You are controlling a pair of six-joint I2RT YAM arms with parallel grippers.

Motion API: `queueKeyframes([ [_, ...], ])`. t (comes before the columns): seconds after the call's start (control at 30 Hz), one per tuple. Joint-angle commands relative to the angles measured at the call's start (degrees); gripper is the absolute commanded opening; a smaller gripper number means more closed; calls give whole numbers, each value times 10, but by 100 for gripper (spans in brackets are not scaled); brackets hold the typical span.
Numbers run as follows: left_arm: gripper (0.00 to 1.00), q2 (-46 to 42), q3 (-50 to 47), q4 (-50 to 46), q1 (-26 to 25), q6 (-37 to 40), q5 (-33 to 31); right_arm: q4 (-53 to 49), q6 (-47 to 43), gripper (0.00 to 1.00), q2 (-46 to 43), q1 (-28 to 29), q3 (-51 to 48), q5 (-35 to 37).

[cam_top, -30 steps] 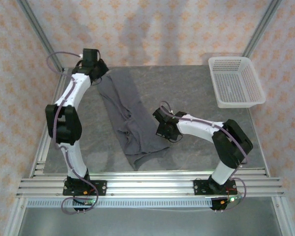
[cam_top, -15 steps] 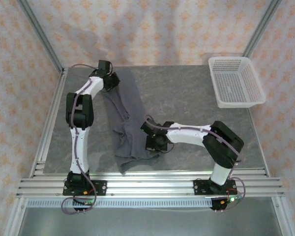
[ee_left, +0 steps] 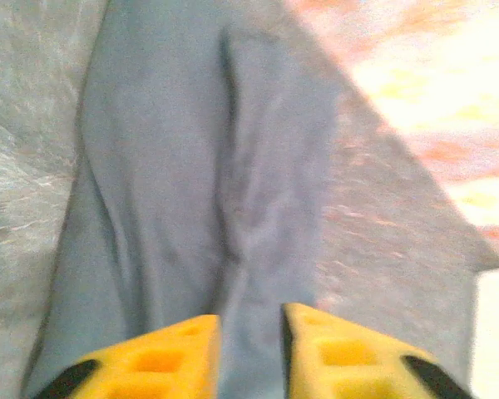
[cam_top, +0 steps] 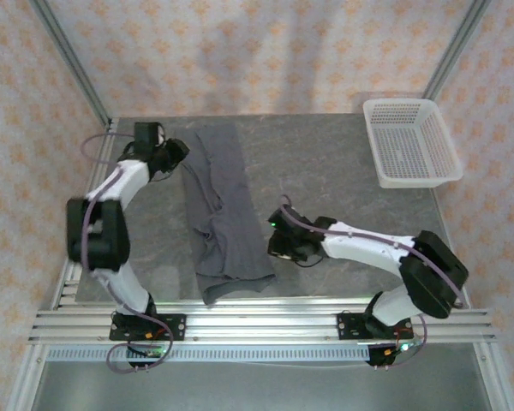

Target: Fold the inside-out t-shirt

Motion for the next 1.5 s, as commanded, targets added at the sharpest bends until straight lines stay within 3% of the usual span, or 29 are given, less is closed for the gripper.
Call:
queueKeyframes([
  [0.0, 42, -142, -110, -74, -16, 3, 13, 55, -16, 38, 0, -19, -39, -19],
  [0.13, 51, -291, -219, -194, -37, 12, 9, 82, -33, 40, 43, -15, -29, -111],
  [0.4, 53, -483, -321, -409, -87, -71, 33, 130, -12, 44, 86, -5, -15, -168],
  [0.57, 58, -545, -404, -429, -130, -144, 93, 128, -6, 41, 101, 9, 8, -190],
  [0.7, 60, -582, -453, -447, -173, -175, 97, 125, -4, 34, 107, 18, 8, -189],
  [0.87, 67, -590, -524, -364, -180, -214, 144, 119, 3, 20, 111, 17, 5, -178],
  [0.97, 68, -578, -523, -338, -182, -210, 127, 108, 6, 12, 105, 18, 9, -165],
  [1.17, 68, -537, -540, -246, -182, -227, 112, 90, 3, 8, 104, 18, 20, -155],
  [1.47, 64, -592, -584, -162, -183, -280, 41, 79, 3, 7, 107, 18, 24, -151],
])
